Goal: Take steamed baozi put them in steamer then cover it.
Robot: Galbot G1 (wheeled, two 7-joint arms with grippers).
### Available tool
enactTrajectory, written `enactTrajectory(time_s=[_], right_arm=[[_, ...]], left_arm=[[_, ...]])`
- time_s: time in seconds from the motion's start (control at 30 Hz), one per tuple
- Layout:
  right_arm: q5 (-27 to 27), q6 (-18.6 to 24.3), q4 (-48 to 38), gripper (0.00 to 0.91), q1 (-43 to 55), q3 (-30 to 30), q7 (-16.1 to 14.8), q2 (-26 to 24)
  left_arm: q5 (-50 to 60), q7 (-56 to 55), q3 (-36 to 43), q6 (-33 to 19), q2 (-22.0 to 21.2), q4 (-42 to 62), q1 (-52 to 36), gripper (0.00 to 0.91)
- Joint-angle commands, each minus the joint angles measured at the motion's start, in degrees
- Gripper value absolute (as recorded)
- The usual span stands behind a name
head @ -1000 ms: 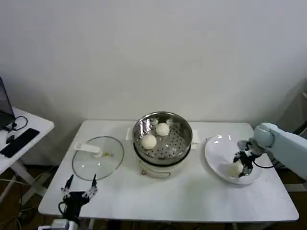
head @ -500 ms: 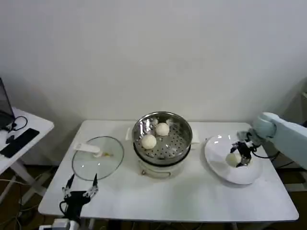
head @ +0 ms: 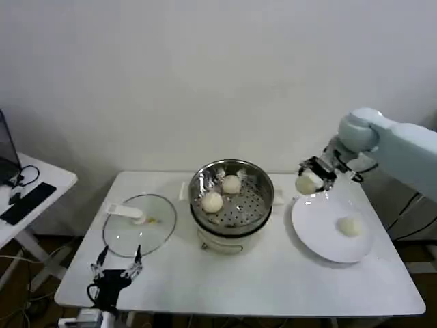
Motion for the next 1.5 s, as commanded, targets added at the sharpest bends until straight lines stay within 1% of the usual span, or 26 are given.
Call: enactTrajectory(time_s=[0.03, 0.1, 0.2, 0.4, 0.6, 0.7, 0.9, 1.5], right_arm=[[-13.08, 10.04, 12.25, 0.766, 4.46, 2.89, 0.22, 4.98], [-14.05, 10.26, 12.75, 0.766, 3.63, 3.09, 0.38, 6.14], [-17.32, 10.92, 12.84, 0.766, 0.28, 4.05, 0.78, 9.81], [-20.46, 11.57, 9.85, 0.766, -5.39, 4.4, 1.07, 16.06], [-24.37, 12.4, 6.98, 0.766, -9.97, 4.35, 1.22, 20.38], [-25.42, 12.96, 5.72, 0.766, -12.15, 4.42, 1.33, 22.03], [-25.95, 13.62, 5.2, 0.766, -14.03, 3.6, 1.44, 23.14], [-25.91, 15.06, 4.55, 0.766, -15.26, 3.64, 1.72, 23.45]], left_arm=[[0.08, -0.35, -0.06, 0.22, -0.15, -0.27, 0.33, 0.907], [0.13, -0.34, -0.17, 0.23, -0.11, -0.34, 0.44, 0.907], [0.1, -0.4, -0.56, 0.32, -0.05, -0.49, 0.66, 0.907], [0.03, -0.55, -1.63, 0.57, 0.23, -0.85, 1.33, 0.907], [-0.42, -0.94, -1.93, 1.33, 0.21, -1.13, 1.37, 0.907], [-0.68, -1.3, -1.91, 1.62, 0.19, -1.02, 1.09, 0.907], [-0.76, -1.46, -1.81, 1.68, 0.12, -0.79, 1.09, 0.907], [-1.17, -2.09, -0.96, 1.88, -0.18, -0.74, 0.87, 0.907]])
